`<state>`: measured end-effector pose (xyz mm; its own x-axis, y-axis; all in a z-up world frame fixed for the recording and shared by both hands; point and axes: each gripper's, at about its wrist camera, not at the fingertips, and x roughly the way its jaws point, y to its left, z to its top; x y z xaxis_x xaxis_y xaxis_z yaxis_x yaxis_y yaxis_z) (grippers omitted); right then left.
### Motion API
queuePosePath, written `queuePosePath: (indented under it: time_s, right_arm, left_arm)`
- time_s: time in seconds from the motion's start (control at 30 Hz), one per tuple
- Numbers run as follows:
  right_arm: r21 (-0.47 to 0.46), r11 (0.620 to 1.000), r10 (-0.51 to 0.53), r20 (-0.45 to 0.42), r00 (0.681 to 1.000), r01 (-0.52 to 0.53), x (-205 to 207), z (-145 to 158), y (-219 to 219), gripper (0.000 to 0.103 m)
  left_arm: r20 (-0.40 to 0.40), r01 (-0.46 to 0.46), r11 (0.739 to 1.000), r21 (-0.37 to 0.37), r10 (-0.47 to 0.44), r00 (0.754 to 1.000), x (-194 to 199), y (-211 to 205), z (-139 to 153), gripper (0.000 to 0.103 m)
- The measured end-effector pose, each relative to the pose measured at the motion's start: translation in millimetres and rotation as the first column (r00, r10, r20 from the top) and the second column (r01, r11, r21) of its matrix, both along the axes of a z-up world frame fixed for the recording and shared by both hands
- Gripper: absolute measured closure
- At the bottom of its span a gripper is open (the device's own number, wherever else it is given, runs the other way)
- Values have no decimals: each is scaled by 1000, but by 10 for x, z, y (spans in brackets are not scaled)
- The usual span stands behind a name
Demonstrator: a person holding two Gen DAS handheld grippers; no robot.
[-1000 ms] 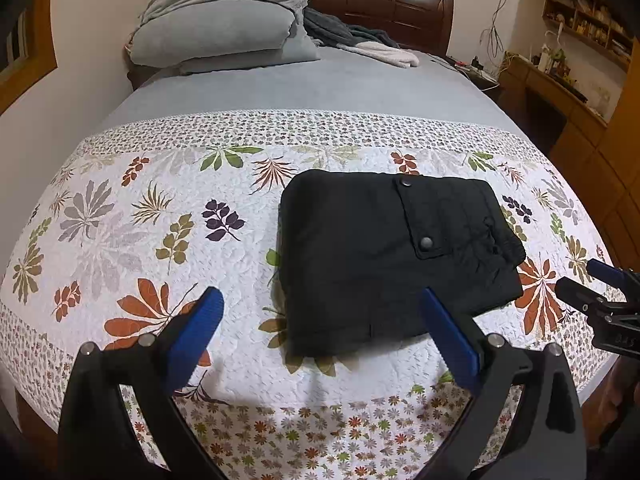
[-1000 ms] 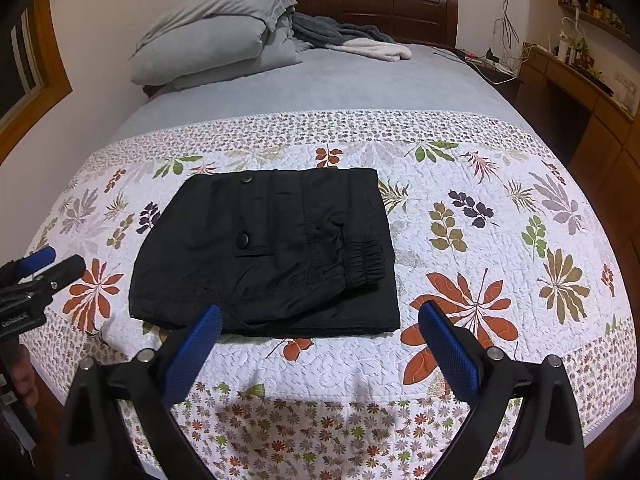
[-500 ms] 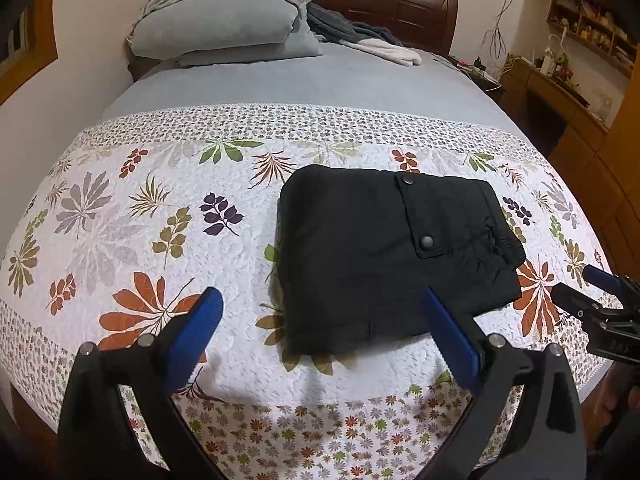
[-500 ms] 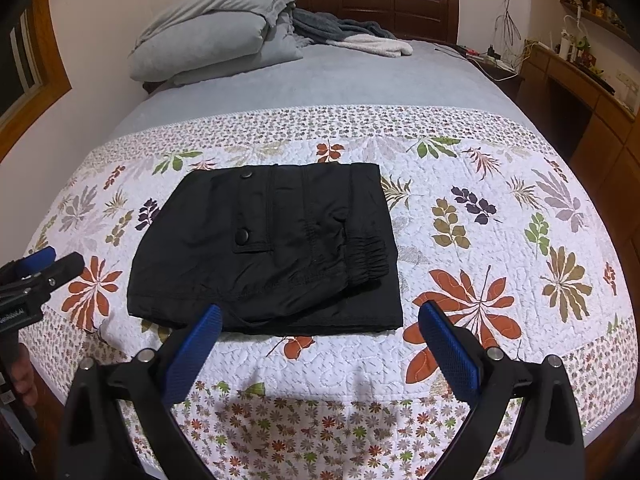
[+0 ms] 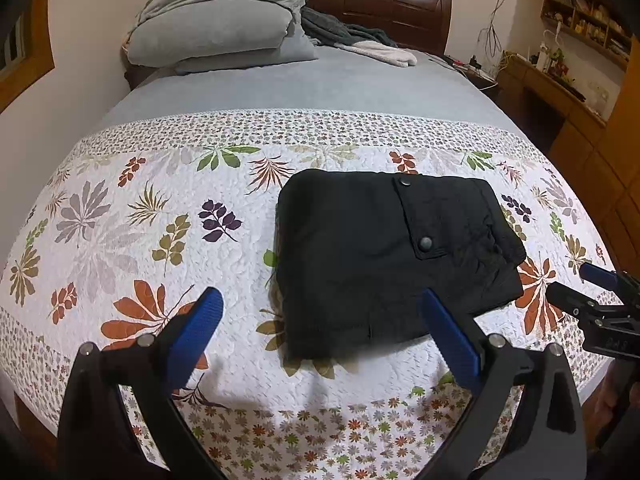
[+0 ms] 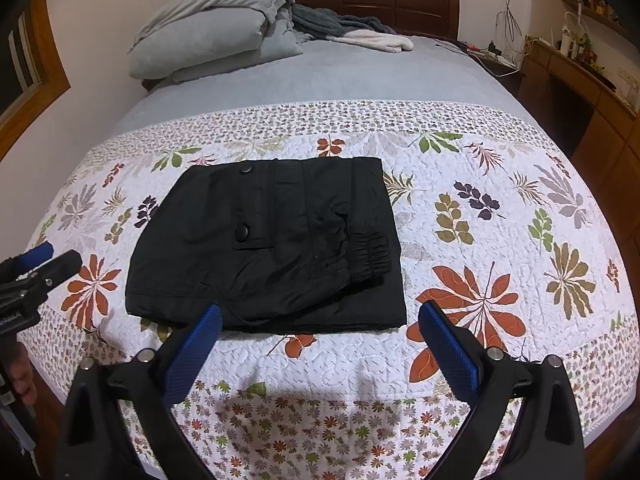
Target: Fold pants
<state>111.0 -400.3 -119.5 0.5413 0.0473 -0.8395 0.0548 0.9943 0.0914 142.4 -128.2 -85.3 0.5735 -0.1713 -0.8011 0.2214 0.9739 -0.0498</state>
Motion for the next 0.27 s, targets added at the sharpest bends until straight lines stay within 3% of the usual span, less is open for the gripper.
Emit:
queuePosePath:
  time_s: [0.27]
  right_arm:
    - [10,1000,1,-4,1000,-1,16,-29,1,4]
  left_arm:
    - [-3,-1,1000,11,1,1000,8,1,-21,4]
